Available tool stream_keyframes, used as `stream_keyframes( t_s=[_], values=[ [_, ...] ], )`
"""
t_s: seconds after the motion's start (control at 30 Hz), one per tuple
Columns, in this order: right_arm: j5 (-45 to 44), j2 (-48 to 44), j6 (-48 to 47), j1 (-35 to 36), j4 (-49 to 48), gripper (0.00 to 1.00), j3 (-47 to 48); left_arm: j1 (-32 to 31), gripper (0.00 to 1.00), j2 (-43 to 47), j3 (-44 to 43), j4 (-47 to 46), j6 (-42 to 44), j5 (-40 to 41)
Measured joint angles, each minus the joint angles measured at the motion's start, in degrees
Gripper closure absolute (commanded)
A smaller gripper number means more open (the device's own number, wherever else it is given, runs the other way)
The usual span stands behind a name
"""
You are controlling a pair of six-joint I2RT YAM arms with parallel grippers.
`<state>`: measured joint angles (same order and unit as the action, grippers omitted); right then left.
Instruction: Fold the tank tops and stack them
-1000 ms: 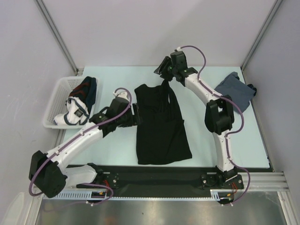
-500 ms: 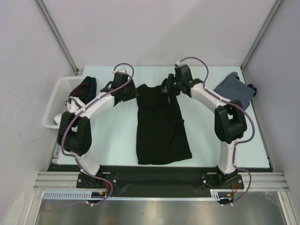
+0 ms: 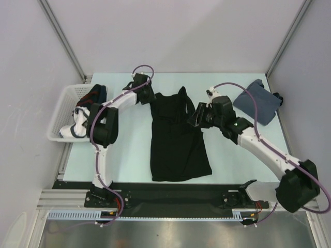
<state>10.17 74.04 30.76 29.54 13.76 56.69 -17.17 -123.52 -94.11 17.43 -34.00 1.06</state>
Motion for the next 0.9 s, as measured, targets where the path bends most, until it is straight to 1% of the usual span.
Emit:
stream_keyframes(
  t_s=[0.1,0.23,0.3,0.43,0.5,0.53,0.6,0.63,0.7,0.73,0.77,0.9],
  values=[
    [-0.7,-6.0,-0.6,1.4,2.4,0.58,-2.6,0.5,0.54,-3.6,-5.1,0.7,0.0,0.0],
    [-1.9,-14.7,-1.0,2.0,7.1,0.56,-4.7,1.2,0.54,-9.6,-14.3,3.8,-0.1,0.0],
    [-2.4,-18.2,-1.1,2.0,8.9,0.55,-4.7,1.4,0.55,-11.1,-15.7,4.2,-0.2,0.0],
    [-1.9,-21.1,-1.4,2.0,11.5,0.55,-4.8,1.7,0.59,-12.6,-15.9,6.0,-0.5,0.0],
    [-1.2,-21.1,-1.5,2.2,12.5,0.55,-5.8,1.7,0.64,-13.0,-16.4,6.2,-0.5,-0.1],
    [-1.0,-21.1,-1.7,2.4,12.7,0.55,-6.8,1.8,0.69,-13.1,-16.6,6.3,-0.5,0.0],
    [-0.2,-21.1,-1.7,3.0,13.5,0.55,-9.0,1.8,0.76,-13.5,-17.0,6.3,-0.6,-0.1],
    [0.2,-21.1,-1.7,3.6,13.5,0.55,-10.6,1.9,0.83,-13.7,-17.1,6.3,-0.7,-0.3],
    [0.5,-20.9,-1.2,5.5,13.7,0.55,-13.9,2.0,0.87,-14.1,-17.4,6.3,-0.7,-0.5],
    [0.6,-20.7,-0.8,6.6,13.7,0.55,-15.2,2.1,0.95,-14.2,-17.6,6.3,-0.6,-0.8],
    [0.6,-20.4,-0.5,8.0,13.6,0.55,-16.6,2.1,0.99,-14.4,-18.0,6.3,-0.6,-1.0],
    [-0.4,-18.1,1.2,13.9,12.6,0.55,-20.3,2.2,1.00,-14.7,-19.1,5.6,-0.5,-1.9]
  ],
)
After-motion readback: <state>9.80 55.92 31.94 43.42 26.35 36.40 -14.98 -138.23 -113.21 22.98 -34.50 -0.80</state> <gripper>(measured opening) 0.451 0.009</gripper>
